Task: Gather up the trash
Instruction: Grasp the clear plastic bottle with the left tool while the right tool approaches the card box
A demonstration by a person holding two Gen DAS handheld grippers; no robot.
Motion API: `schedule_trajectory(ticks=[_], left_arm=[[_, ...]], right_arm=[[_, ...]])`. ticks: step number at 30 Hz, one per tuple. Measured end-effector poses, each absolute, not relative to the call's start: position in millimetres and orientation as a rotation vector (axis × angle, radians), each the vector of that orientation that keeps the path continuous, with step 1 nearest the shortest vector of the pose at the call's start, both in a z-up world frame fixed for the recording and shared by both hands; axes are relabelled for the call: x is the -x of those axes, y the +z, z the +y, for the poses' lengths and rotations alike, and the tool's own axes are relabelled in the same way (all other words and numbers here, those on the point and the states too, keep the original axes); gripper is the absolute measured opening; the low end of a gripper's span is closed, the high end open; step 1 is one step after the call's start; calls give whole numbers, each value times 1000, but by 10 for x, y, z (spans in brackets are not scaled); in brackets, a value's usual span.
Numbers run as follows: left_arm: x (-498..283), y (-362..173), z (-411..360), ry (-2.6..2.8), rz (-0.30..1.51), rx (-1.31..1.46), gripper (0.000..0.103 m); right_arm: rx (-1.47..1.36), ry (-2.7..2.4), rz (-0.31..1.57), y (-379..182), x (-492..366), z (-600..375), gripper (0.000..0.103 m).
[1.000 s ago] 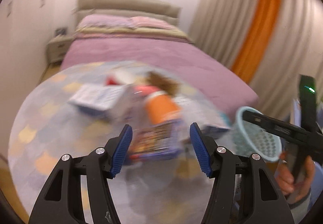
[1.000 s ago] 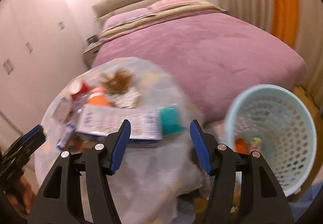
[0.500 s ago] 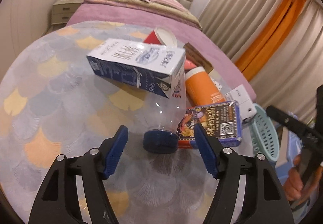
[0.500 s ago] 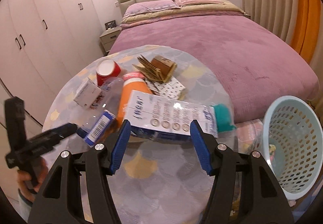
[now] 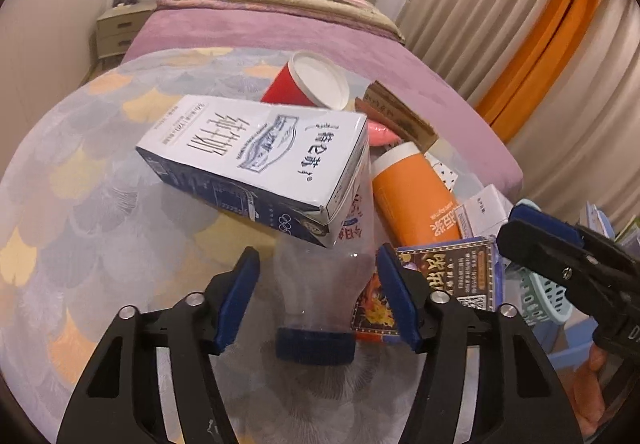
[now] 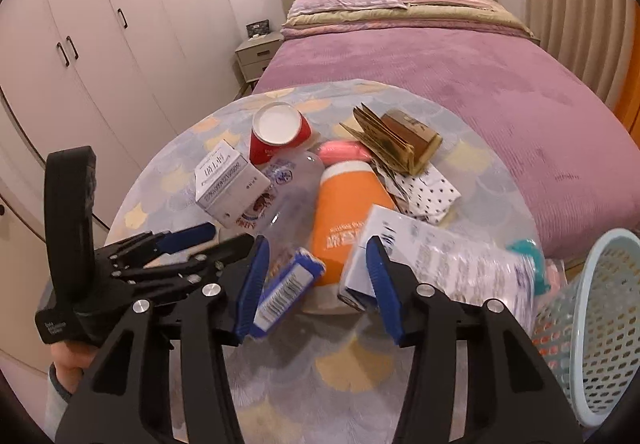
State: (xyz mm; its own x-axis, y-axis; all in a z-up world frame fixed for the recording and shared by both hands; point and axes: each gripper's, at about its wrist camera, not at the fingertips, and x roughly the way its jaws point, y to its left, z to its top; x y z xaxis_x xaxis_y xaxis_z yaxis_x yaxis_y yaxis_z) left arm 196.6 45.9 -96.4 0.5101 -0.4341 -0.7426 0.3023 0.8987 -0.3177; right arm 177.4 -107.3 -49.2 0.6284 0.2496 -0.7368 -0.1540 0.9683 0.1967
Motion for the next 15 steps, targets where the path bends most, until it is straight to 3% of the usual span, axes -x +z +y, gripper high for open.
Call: schedule_trajectory(ticks=[6,15], left_arm=[[-1929,-1022,513,-475,945,209,54],[-1719,-1005,701,-465,949,242,53]], right_arm=[[-63,276,862,-497,-1798,-916,41],[-48,304,895,-616,-1802,-863,41]])
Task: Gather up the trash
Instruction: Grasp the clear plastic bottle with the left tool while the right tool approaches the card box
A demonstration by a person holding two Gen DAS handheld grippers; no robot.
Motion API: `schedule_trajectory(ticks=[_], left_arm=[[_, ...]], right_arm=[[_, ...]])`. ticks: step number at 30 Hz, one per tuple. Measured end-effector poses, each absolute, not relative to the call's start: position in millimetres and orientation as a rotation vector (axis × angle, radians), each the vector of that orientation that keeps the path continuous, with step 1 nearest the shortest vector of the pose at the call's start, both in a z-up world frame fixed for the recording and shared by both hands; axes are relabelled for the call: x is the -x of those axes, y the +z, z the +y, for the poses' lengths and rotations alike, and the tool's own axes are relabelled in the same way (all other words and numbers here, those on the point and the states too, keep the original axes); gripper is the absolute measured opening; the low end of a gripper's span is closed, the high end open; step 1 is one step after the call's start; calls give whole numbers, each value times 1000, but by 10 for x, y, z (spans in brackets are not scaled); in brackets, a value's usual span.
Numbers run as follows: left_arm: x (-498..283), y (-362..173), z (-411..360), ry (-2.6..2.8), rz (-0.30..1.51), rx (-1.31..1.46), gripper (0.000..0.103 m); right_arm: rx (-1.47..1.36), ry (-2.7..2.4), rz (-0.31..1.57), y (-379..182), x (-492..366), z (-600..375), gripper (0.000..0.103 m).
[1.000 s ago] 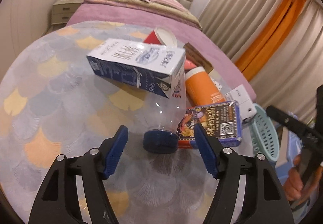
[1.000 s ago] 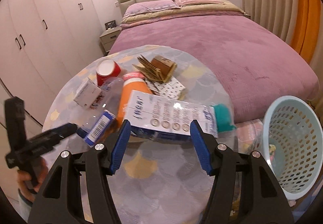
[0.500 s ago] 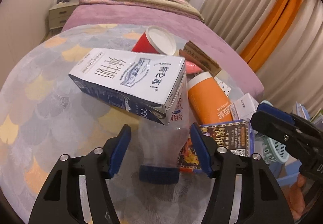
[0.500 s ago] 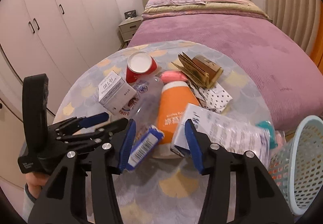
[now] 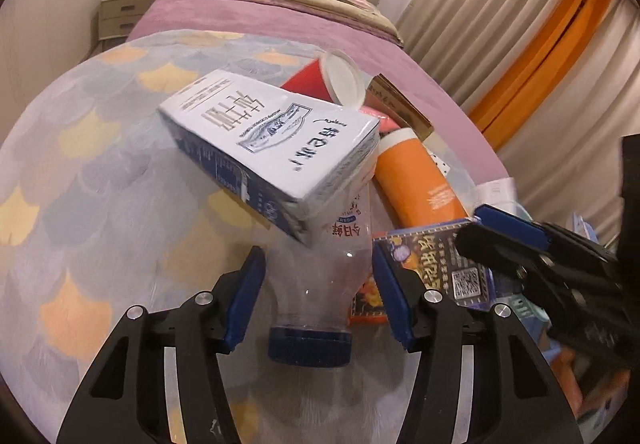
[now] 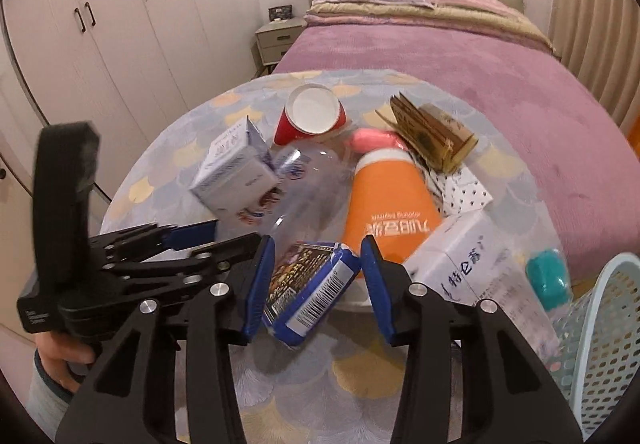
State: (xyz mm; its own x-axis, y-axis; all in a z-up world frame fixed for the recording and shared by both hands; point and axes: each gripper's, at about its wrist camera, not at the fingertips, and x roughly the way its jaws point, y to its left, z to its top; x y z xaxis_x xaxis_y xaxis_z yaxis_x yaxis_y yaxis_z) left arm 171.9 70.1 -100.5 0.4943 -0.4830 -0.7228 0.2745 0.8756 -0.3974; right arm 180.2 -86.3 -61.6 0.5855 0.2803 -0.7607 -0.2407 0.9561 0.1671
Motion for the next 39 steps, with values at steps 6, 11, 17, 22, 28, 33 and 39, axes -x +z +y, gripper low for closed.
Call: schedule_trajectory(ticks=[6,11,17,22,28,33,39], left_arm=[[-1430,-1007,848,-444,946,255,53],[-1202,-930,975,-435,925,233,43],[-1097,-960,1053,-427,940,230,41],[-1143,-992,980,-443,956,230,51],[-1321,-1024,763,-414,980,161,57],[-1412,-1054,594,-383,997,107,60],[-1433,-1076,508,-363,985,73,60]], right_arm=[[-105,338,944,-742,-1777,-923,41],[-70,371,968,-816,-1566,-809,41],[-42,405,990,-959,-1185,-748,43],[-47,471,1055,-1125,-1010,-748,43],[-25,487,1020,-1085,-888,-708,51],[-10,459,1004,-1085,-835,-724,64],[-47,444,1027,-1143,-809,-832,64]])
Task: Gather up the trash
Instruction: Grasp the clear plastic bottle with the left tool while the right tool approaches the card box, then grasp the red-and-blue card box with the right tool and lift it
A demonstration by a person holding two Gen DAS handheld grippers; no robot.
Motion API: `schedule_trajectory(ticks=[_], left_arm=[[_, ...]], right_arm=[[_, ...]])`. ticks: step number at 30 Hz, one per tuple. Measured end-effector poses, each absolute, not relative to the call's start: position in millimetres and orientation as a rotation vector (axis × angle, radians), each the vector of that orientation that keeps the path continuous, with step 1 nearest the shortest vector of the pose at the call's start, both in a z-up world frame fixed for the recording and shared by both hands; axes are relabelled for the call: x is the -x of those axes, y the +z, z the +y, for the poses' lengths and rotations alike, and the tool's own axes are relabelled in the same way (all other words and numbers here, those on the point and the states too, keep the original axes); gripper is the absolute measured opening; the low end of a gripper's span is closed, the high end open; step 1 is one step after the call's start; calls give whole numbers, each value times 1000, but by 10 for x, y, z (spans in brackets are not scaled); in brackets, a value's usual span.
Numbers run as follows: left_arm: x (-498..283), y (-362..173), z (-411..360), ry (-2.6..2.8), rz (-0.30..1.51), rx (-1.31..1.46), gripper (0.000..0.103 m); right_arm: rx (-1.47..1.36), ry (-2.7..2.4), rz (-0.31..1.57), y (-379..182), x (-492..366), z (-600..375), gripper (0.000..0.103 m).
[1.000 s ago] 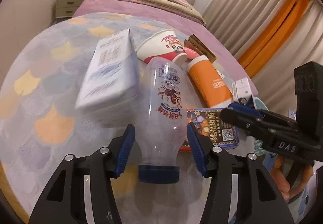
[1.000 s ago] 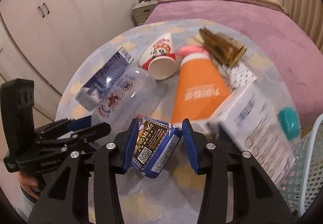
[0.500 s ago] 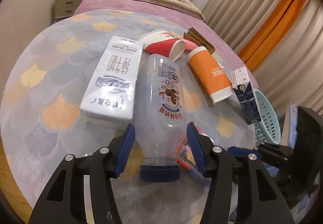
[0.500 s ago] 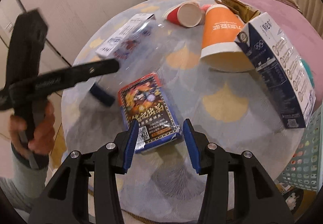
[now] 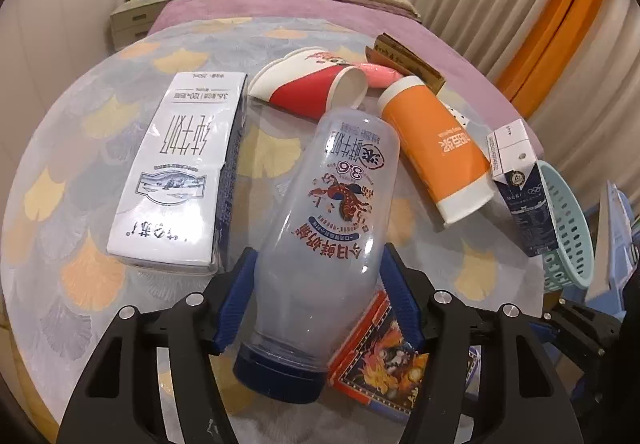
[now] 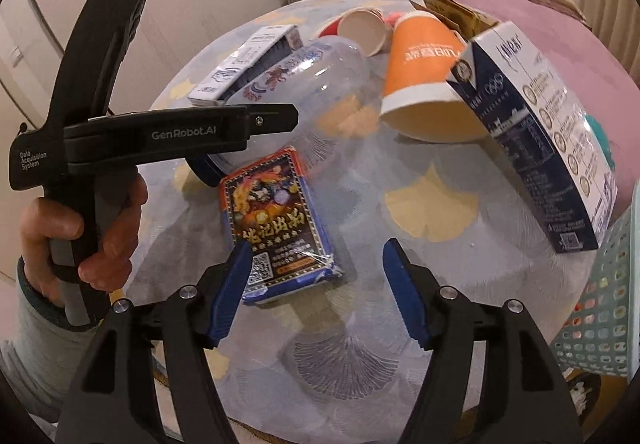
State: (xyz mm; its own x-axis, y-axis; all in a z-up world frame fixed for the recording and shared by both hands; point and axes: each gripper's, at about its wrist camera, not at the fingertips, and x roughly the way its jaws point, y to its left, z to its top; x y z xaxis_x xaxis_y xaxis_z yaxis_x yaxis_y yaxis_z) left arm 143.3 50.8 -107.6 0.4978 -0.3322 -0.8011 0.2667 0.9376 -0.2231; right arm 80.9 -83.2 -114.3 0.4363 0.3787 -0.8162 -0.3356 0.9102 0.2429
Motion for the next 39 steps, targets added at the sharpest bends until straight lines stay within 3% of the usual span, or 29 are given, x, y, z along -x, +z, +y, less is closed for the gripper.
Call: schedule_trajectory(ticks=[15,20,29,31,32,39], left_arm=[[-1236,-798,673,-391,881,144,59],[-1209,-731,727,-393,864,175,59],[-1159,-582,714,-411,824,180,59],[-1150,-564,706,-415,819,181,59],[-1145,-552,703,-416,816,181,59],[-1101,-386,676,-434,761,171,59]], right_arm=[[-9,439,1023,-1186,-786,-720,64],[15,456,1013,-1208,-801,-579,72],[151,436,981,-1236,-696,-302,74],[171,420,970,-1238,-659,-267,72],[178,415,963,-1235,-660,-270,63],[97,383,919,-1038,-597,-484,62]])
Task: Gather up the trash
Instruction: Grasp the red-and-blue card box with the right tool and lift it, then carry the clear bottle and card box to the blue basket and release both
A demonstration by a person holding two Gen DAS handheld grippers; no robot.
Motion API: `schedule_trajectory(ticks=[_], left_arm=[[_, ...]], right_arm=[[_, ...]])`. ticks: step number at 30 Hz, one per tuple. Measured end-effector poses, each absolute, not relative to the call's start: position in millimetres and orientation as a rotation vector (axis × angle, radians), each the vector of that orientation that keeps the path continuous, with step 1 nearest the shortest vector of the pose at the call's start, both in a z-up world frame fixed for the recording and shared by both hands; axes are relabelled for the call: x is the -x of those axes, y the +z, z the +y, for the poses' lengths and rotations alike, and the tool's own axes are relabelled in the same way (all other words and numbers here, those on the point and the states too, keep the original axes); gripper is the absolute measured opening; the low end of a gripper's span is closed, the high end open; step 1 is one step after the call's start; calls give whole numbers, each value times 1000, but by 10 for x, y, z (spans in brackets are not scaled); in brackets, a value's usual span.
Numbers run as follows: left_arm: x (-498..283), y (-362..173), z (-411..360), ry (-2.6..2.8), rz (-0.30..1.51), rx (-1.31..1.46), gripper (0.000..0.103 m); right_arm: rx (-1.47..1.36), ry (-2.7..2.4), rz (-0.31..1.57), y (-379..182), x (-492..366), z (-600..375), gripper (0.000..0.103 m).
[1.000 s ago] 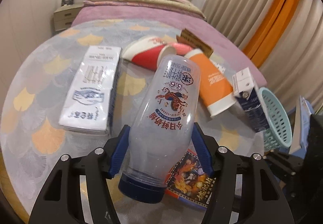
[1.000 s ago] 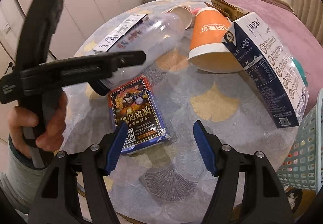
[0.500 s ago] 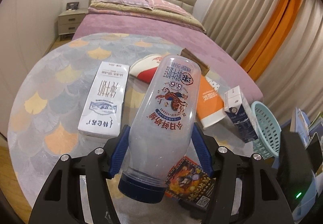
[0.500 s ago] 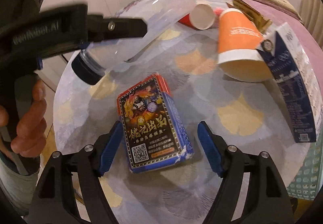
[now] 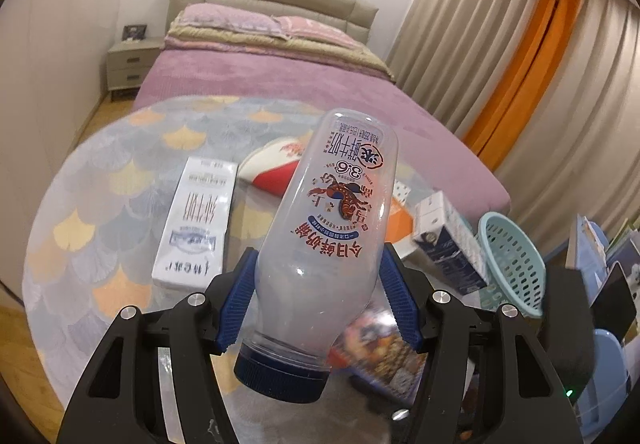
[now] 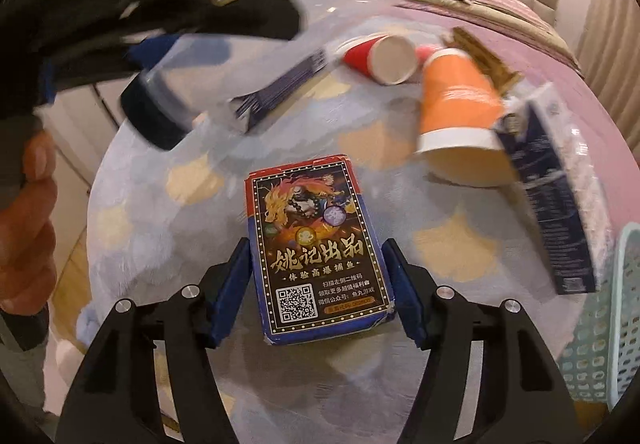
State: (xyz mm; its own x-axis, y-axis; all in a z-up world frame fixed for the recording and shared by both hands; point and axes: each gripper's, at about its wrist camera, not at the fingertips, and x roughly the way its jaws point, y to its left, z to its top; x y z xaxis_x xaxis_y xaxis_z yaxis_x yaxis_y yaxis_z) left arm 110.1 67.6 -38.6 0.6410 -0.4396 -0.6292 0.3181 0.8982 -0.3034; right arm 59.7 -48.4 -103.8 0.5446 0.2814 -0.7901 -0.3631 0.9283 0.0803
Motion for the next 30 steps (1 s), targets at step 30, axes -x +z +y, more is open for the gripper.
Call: schedule_trajectory(ticks=[30], left_arm=[[-1919,-353,-1739,-756,782,76,59]], right_arm=[[-275,-130,697,-246,-1300,-3135,62]])
